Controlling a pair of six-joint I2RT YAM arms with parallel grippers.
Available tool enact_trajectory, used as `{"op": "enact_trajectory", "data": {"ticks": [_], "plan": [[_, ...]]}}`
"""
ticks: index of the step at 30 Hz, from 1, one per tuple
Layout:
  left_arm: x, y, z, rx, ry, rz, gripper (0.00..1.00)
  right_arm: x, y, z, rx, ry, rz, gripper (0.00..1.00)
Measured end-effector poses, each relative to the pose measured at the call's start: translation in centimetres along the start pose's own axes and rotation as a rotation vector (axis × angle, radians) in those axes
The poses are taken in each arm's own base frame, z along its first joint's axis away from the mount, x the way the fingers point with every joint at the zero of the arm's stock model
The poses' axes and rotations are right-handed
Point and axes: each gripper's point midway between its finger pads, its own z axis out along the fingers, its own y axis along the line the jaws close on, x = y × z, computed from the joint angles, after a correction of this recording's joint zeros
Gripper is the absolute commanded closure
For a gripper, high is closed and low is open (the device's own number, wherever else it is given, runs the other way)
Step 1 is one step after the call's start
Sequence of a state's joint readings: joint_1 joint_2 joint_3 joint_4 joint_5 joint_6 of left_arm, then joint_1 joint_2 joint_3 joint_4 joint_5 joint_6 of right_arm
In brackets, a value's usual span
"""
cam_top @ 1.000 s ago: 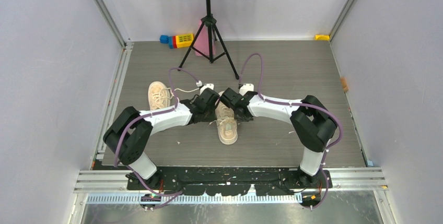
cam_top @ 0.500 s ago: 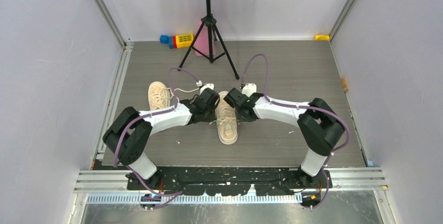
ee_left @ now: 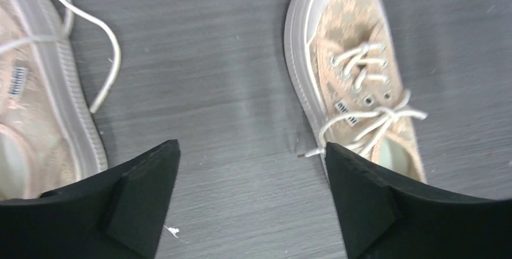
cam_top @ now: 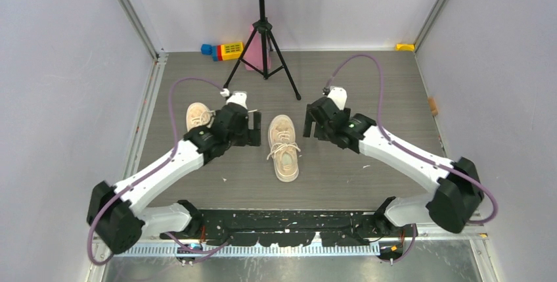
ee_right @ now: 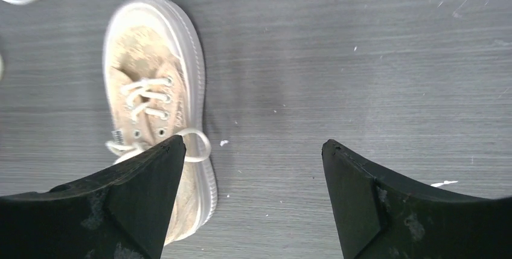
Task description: Tie the shoes
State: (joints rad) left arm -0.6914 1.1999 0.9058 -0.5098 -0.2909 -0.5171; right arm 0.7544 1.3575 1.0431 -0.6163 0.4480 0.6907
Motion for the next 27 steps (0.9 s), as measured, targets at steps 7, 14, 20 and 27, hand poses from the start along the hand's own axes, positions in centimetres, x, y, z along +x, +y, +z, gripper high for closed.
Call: {"op": "enact_trajectory", "data": {"ticks": [7,14,20,27], "plan": [[-2.6,4.6,-3.4,-0.034,-0.167,-0.124,0.00,-5.3,-2.7,-3.8,-0.049,-0.178,0.055,0.08],[-1.0,9.1,-2.2,-0.136,-0.200,-0.124,0.01,-7.1,-10.8,-3.3,0.105,-0.263,0.187,0.06],[-0.6,10.9,-0.7,-0.172,-0.251,-0.042,0.01,-5.5,-14.1,-2.6,0.154,-0.331,0.199,0.06],[-2.6,11.9,-0.5,-0.186,-0.319,-0.036,0.03,-6.0,-14.1,-2.6,0.129,-0.381,0.166,0.05]]}}
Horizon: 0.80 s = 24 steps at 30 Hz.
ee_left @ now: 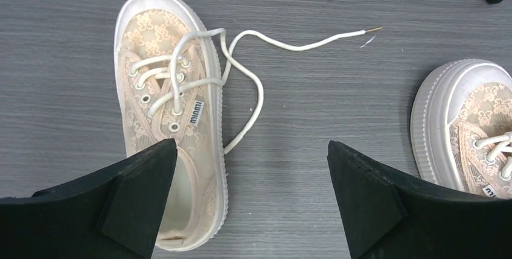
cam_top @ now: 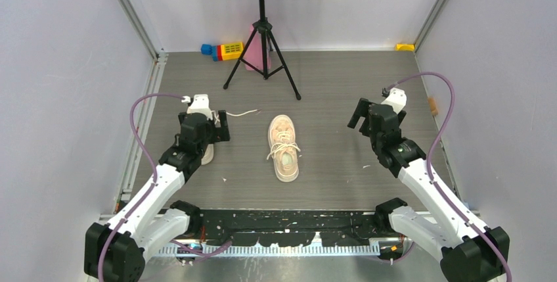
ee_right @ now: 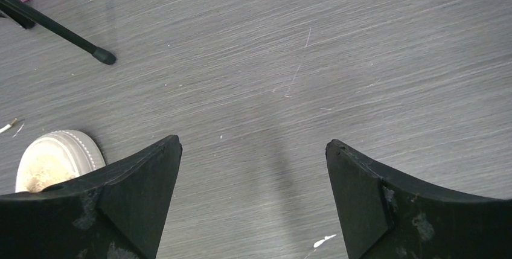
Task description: Tie the shoes
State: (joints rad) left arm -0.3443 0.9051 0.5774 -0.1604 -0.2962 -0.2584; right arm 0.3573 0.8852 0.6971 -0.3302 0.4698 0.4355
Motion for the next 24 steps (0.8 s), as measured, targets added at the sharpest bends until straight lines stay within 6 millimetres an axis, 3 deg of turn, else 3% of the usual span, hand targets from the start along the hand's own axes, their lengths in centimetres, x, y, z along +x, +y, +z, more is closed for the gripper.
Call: {"op": "enact_trajectory", "data": {"ticks": [2,5,8,11,15,19,24], "plan": [[-0.2,-0.1,0.3,0.004,-0.012,0.011,0.03,0.1,0.0,0.4,-0.011,-0.022,-0.006,0.05],[0.0,0.2,0.8,-0.003,-0.036,0.044,0.02,1.9,-0.3,1.2,-0.032,-0.020,-0.029,0.06],[0.2,1.4,1.6,-0.049,-0.042,0.073,0.03,3.6,-1.1,2.0,-0.028,-0.026,-0.062,0.06],[0.2,2.9,3.0,-0.102,-0.073,0.114,0.04,3.8,-2.4,3.0,0.008,-0.049,-0.081,0.06],[2.9,4.3,4.8,-0.134,-0.087,0.205,0.05,3.0,-4.3,5.6,0.098,-0.083,-0.087,0.06],[6.1,5.4,7.0,-0.154,-0.023,0.266,0.06,4.8,-5.6,8.3,0.154,-0.088,-0.120,0.07],[5.0,5.8,9.0,-0.132,-0.097,0.224,0.05,7.9,-6.9,10.8,0.170,-0.058,-0.202,0.07]]}}
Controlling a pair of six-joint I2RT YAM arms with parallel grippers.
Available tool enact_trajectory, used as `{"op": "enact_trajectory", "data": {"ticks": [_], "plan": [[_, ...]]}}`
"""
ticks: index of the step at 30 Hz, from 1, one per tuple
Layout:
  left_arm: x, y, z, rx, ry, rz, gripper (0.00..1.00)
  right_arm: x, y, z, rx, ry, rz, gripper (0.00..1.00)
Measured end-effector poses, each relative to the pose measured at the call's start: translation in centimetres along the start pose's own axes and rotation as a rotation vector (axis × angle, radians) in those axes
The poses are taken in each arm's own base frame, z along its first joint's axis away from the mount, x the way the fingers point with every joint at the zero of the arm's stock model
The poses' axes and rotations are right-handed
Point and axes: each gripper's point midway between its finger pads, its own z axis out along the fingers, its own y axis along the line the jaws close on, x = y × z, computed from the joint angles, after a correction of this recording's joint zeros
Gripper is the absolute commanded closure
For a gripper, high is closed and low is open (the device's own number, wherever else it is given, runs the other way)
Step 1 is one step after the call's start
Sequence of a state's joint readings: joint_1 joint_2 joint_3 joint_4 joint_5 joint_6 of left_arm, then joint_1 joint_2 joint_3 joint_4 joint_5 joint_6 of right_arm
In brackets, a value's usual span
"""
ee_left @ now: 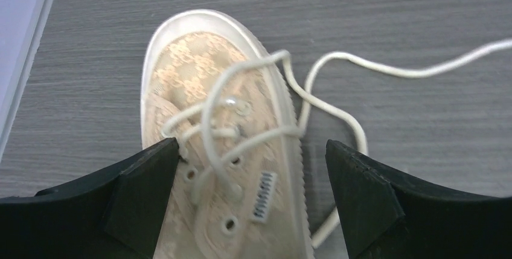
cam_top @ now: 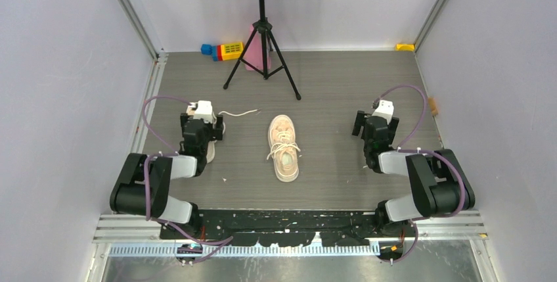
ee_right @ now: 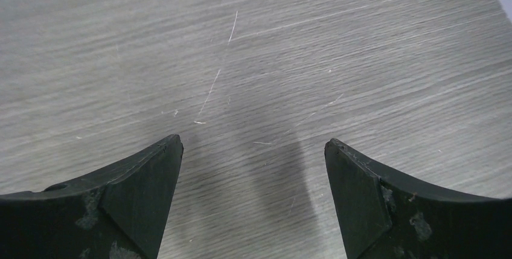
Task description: Tie the shoes
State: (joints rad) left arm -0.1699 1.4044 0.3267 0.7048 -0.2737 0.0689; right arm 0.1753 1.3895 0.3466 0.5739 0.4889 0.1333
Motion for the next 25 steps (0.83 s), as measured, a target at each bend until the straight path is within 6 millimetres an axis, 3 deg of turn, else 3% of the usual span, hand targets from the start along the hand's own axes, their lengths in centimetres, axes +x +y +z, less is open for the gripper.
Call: {"op": "enact_trajectory", "data": {"ticks": [7,25], "plan": [[-0.6,0.5,2.1,0.031,-0.061,-0.071,0.00,-0.2,-2.0,3.1,0.018,-0.051,0.073,0.08],[-0.9,0.2,2.2,0.055,-0.076,-0.079,0.00,-2.1,-1.3,3.4,-0.030,-0.124,0.117,0.04]]}}
